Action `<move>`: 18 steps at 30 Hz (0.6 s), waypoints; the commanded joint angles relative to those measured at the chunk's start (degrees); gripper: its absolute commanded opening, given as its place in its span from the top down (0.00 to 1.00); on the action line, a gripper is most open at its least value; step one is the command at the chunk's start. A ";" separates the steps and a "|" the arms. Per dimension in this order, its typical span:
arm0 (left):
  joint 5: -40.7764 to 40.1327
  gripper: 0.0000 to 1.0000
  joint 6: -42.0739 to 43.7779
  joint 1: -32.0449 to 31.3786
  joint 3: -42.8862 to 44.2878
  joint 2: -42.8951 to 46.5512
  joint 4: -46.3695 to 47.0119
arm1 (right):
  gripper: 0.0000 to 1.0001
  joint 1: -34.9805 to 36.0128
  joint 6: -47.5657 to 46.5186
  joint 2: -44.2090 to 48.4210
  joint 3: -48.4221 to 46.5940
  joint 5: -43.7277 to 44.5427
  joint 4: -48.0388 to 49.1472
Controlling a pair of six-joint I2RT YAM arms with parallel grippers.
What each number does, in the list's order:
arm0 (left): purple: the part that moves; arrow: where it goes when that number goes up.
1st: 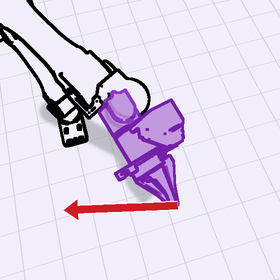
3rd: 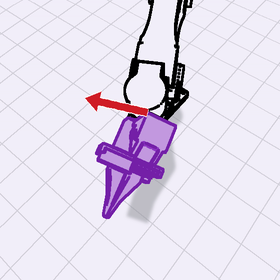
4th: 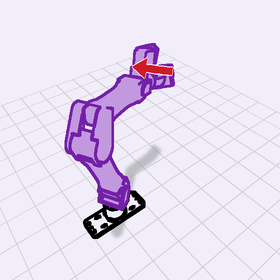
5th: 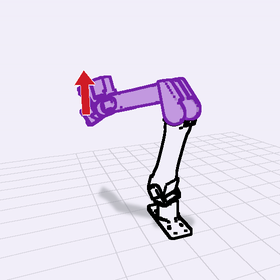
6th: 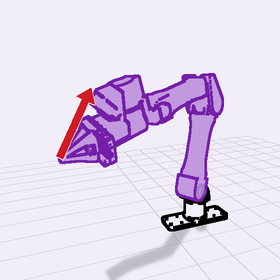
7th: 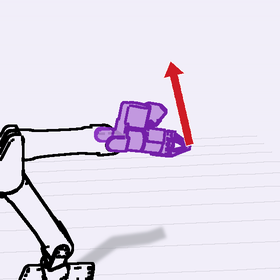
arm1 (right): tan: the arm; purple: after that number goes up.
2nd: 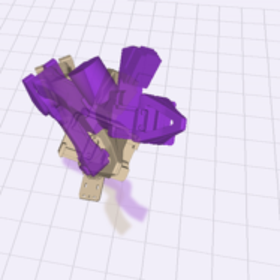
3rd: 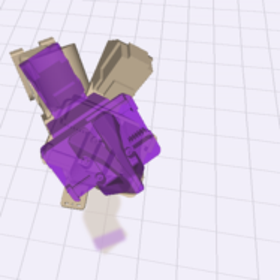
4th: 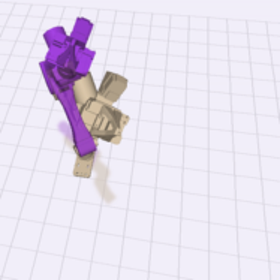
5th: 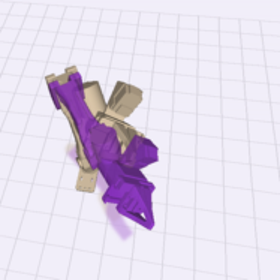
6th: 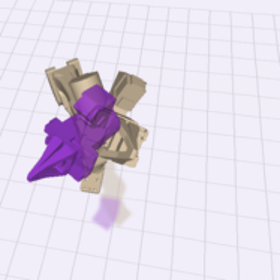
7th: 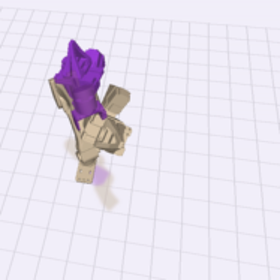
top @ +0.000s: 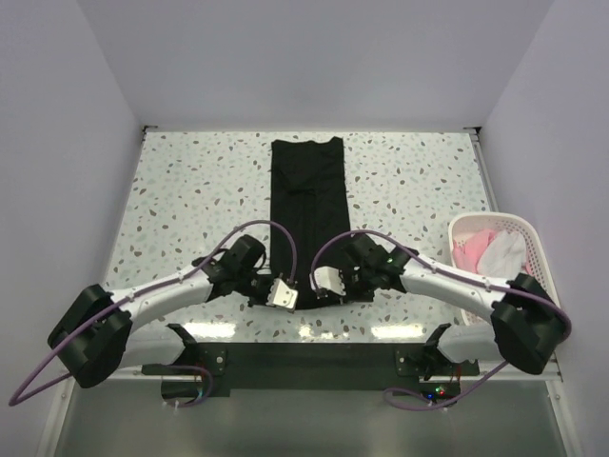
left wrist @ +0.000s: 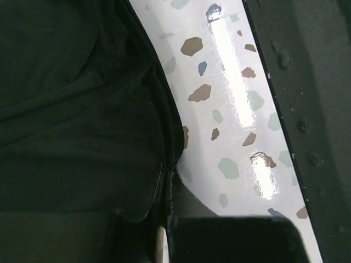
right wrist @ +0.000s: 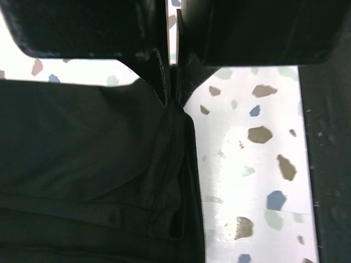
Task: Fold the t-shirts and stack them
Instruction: Fold the tshirt
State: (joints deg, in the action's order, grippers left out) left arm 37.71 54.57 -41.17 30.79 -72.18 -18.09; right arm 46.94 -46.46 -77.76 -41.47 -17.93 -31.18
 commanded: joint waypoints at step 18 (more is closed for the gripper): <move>5.88 1.00 4.67 16.82 33.80 -20.61 -9.25 | 1.00 -18.09 -11.81 -13.90 -31.46 -7.55 -11.27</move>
State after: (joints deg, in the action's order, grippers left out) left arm 41.60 55.51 -26.20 58.61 -88.62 -26.00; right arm 31.20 -52.84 -88.29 -67.07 -22.61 -40.58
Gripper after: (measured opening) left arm 0.027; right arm 0.027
